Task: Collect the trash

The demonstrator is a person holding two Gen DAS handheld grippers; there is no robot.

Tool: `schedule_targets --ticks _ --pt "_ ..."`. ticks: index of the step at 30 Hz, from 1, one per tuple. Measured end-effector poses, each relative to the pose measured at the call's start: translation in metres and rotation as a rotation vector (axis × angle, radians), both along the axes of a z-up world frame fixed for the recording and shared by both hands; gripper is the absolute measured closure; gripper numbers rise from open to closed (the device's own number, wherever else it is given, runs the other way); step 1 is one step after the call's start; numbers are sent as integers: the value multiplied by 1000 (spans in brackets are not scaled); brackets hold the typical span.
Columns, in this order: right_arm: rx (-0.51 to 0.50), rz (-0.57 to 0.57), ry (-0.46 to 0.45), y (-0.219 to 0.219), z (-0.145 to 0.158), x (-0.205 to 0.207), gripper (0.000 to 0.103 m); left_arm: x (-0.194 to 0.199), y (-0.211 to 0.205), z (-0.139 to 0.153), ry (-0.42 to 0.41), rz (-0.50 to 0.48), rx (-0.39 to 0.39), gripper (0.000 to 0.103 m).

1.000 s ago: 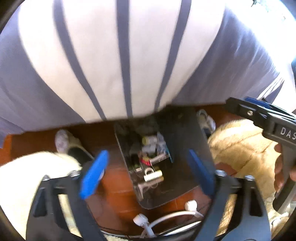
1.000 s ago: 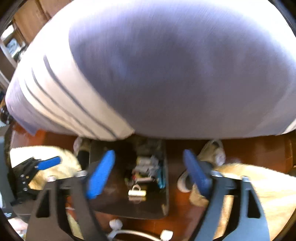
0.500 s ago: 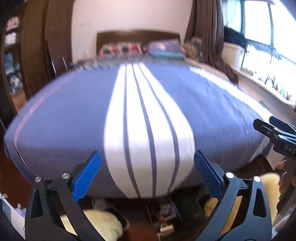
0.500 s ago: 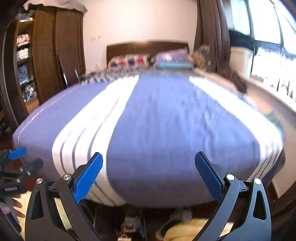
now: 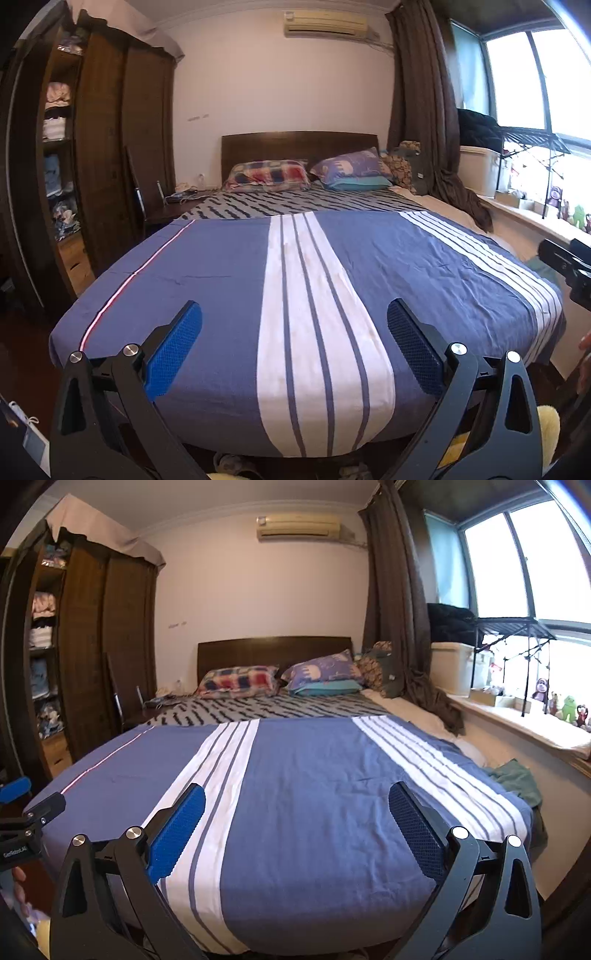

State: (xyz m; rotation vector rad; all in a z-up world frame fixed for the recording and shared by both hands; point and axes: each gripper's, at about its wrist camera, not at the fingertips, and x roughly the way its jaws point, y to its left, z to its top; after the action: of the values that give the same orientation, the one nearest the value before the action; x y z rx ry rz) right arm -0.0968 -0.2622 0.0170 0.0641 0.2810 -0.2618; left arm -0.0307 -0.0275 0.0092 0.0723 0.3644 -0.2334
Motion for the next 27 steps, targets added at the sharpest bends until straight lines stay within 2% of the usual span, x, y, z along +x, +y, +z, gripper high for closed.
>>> schedule_targets --ticks 9,27 --pt "-8 -54 4 8 -1 -9 3 -16 10 8 -26 42 -23 8" --pt "-8 -22 -6 19 3 -11 3 -22 12 8 -27 2 -47 8"
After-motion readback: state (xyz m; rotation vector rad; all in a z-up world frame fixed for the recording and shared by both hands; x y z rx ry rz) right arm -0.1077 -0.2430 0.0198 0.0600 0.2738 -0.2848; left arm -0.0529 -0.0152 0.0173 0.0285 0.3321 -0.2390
